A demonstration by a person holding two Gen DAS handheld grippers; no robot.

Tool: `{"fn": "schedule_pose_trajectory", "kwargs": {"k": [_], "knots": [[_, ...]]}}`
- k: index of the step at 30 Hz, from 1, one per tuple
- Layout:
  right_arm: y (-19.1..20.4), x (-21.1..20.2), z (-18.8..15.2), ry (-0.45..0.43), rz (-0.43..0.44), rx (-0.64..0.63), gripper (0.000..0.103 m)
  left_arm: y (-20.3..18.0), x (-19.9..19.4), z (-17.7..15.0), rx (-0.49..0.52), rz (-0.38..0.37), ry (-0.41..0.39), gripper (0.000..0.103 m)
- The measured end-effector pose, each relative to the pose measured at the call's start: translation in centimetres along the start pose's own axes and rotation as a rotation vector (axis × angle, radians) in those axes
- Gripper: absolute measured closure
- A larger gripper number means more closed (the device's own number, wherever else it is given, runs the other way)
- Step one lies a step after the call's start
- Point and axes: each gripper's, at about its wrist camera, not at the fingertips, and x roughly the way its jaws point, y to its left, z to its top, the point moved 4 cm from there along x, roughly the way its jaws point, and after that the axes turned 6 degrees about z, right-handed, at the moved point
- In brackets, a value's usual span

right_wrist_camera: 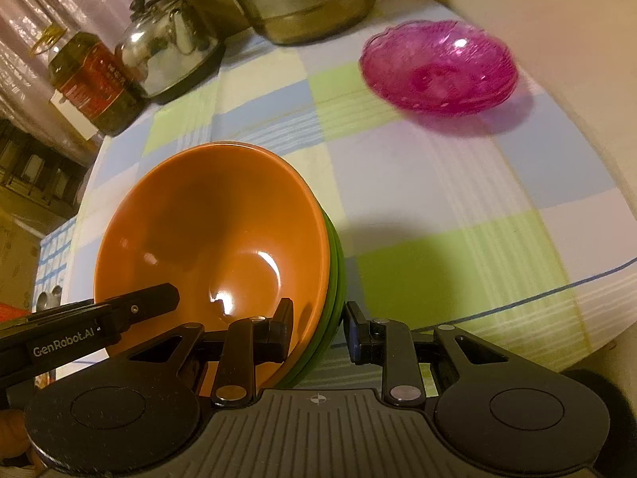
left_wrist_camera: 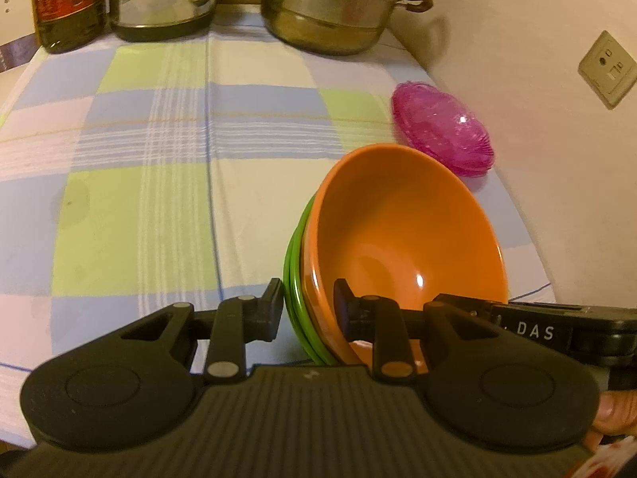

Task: Organize plates and bowls
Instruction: 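Lift and carry the bowl stack with both tools toward the pink plates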

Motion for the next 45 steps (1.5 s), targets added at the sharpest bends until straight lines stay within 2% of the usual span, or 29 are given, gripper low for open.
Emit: {"fn": "schedule_pose_trajectory", "kwargs": {"k": [24,45], "knots": [[-4.9,-5.2,6.8,-0.113,-0.092,0.01,0.076,-8.7,1.7,6.8,0.1,-0.066,-0.049,0.08],[-8.9,-6.5,14.3,-0.191,-0.123,0.073,0.077,-14.5,4.9,14.8,0.175,-0.084,-0.089,0.08]]}}
